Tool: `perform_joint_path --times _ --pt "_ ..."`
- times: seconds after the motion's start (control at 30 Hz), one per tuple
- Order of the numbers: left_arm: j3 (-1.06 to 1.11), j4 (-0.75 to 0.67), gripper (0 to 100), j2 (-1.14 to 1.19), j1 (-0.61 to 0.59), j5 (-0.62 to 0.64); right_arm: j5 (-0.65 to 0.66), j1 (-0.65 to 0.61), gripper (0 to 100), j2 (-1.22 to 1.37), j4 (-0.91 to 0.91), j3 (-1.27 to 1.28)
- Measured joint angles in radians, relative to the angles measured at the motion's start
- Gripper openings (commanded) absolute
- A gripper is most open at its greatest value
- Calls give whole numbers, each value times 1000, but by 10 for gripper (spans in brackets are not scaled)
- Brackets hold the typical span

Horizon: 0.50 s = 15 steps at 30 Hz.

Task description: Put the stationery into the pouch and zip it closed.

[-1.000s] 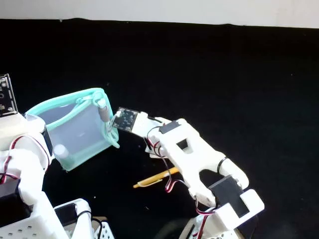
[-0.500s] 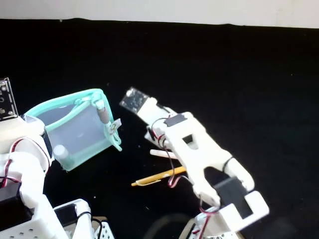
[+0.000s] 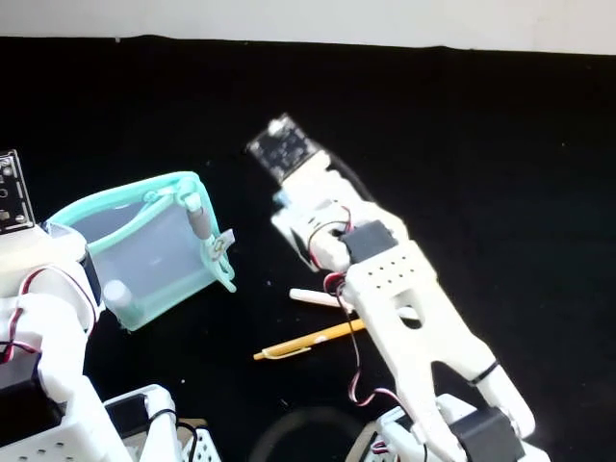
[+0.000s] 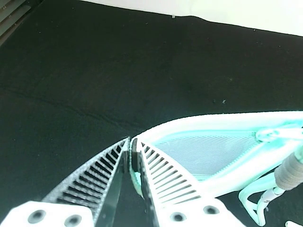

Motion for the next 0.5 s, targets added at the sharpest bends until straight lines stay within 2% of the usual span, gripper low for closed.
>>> perform_joint_path --times 0.3,0.5 --pt "0 0 6 0 0 0 -222 0 8 -57 0 -226" --pt "0 0 6 0 0 0 -305 -17 8 -64 2 -368"
